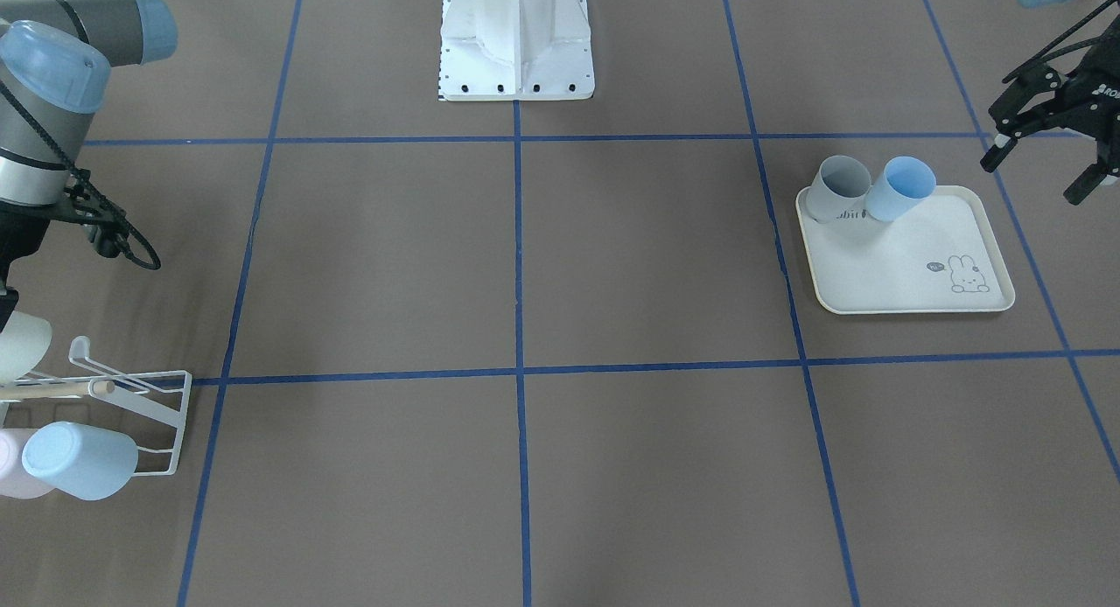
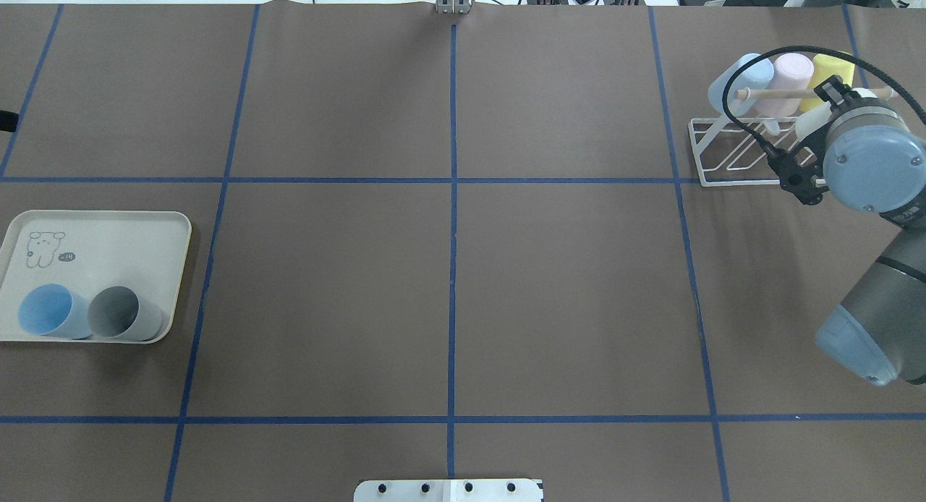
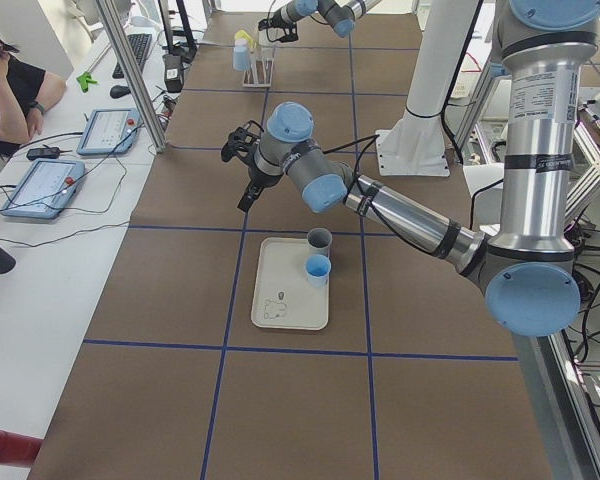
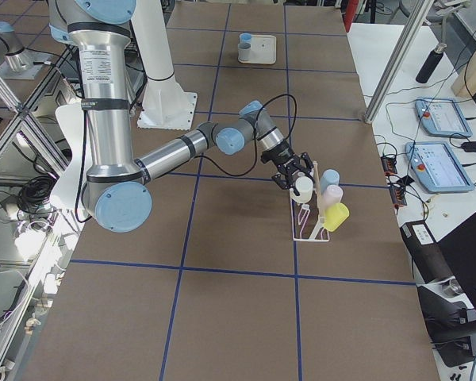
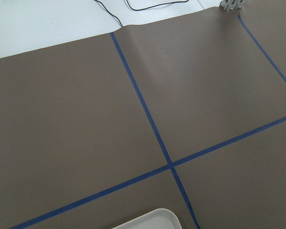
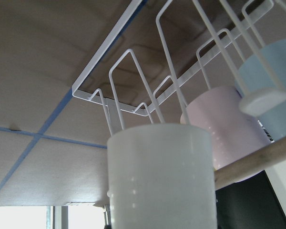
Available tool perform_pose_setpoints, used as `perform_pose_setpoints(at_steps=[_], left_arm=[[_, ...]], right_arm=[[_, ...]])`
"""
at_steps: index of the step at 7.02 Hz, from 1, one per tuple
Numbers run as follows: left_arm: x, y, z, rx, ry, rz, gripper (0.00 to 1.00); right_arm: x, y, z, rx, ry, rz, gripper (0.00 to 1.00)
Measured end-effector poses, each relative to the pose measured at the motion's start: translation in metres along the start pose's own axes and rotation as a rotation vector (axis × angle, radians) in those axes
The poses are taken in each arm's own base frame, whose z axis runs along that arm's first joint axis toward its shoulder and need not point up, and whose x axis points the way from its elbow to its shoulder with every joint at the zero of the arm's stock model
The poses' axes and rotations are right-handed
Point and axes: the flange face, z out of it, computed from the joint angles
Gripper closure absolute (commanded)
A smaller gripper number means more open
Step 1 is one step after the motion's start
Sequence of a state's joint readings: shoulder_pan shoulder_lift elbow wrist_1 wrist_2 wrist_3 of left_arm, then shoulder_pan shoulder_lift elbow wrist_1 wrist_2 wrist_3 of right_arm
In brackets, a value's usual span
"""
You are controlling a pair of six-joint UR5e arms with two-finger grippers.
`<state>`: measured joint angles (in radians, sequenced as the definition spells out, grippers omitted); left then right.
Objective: Transfer IKEA cup to right arm and place on rack
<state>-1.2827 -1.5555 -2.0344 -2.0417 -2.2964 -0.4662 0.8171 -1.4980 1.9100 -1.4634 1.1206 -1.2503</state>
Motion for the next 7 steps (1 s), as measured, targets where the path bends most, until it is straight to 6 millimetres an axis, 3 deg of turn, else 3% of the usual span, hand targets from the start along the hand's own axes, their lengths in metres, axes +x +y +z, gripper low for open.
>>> perform_pose_setpoints(at_steps=[2,4,7], left_arm=[[0.0000,0.0001,0.0002,0.000,0.000,0.000,0.00],[0.0000,0.0000,0.0002,0.000,0.000,-0.001,0.00],[-0.0002,0.0001,0.0004,-0.001,0.000,-0.002,0.00]], right_arm=[[0.0045,-0.0076,0.0030,-0.018,0.006,-0.019,0.22],[0.0065,-0.0090,0.0024,-0.034,0.014,-0.025,0.02],[0.0108,-0.0091,-0.0005,-0.037,0.023,-0.023,0.02]])
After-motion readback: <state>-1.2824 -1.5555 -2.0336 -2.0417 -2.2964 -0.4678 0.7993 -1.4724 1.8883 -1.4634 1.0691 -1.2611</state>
